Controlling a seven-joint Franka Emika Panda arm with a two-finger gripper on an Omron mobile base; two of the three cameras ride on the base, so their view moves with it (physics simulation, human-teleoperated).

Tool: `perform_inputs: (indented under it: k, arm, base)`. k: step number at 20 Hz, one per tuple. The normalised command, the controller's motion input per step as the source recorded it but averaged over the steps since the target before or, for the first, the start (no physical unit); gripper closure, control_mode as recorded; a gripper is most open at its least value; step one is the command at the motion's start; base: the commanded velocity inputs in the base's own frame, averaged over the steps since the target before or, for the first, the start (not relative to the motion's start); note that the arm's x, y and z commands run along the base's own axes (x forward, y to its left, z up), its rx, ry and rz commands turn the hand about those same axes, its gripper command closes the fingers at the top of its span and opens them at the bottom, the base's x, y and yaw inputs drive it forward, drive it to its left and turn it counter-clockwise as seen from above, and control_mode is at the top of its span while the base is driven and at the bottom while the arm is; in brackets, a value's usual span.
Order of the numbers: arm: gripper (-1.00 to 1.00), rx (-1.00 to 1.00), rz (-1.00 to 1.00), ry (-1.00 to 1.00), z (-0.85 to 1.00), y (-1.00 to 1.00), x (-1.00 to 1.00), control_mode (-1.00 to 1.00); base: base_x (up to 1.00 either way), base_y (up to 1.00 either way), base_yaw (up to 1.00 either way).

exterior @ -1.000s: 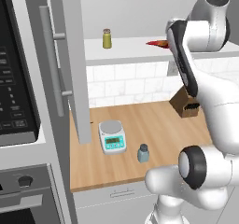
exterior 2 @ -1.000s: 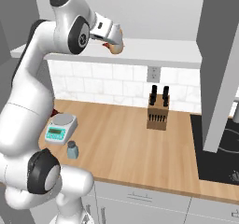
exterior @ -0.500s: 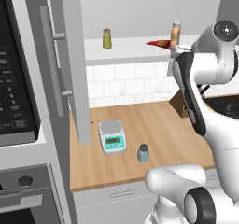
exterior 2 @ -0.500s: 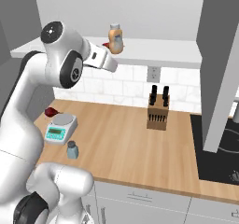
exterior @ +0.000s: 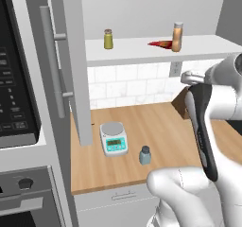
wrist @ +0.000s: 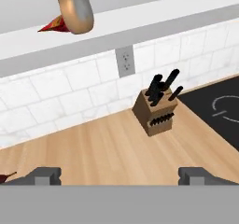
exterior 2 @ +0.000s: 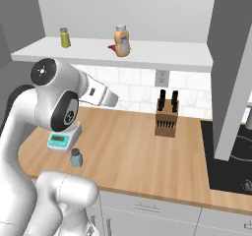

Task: Put the shaker and condiment bottle from the counter next to their counterparts in the cabinet.

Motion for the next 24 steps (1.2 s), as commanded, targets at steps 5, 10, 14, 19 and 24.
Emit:
perform_inputs:
  k: [5, 10, 14, 19, 24]
  arm:
    - [-1.0, 0.02, 0.08, 0.0, -0.34, 0.23, -0.49, -1.0]
    - [-1.0, -0.09, 0.14, 0.09, -0.22, 0.58, -0.07, -1.0]
    - [-1.0, -0.09, 0.14, 0.09, -0.16, 0.57, -0.11, -1.0]
    - [-1.0, -0.02, 0.15, 0.08, -0.09, 0.45, -0.34, -1.0]
    - [-1.0, 0.0, 0.16, 0.12, -0.05, 0.34, -0.44, -1.0]
  base:
    - [0.0, 0.0, 0.0]
    - [0.0, 0.0, 0.0]
    - [0.0, 0.0, 0.0]
    - [0.0, 0.0, 0.0]
    - [0.0, 0.0, 0.0]
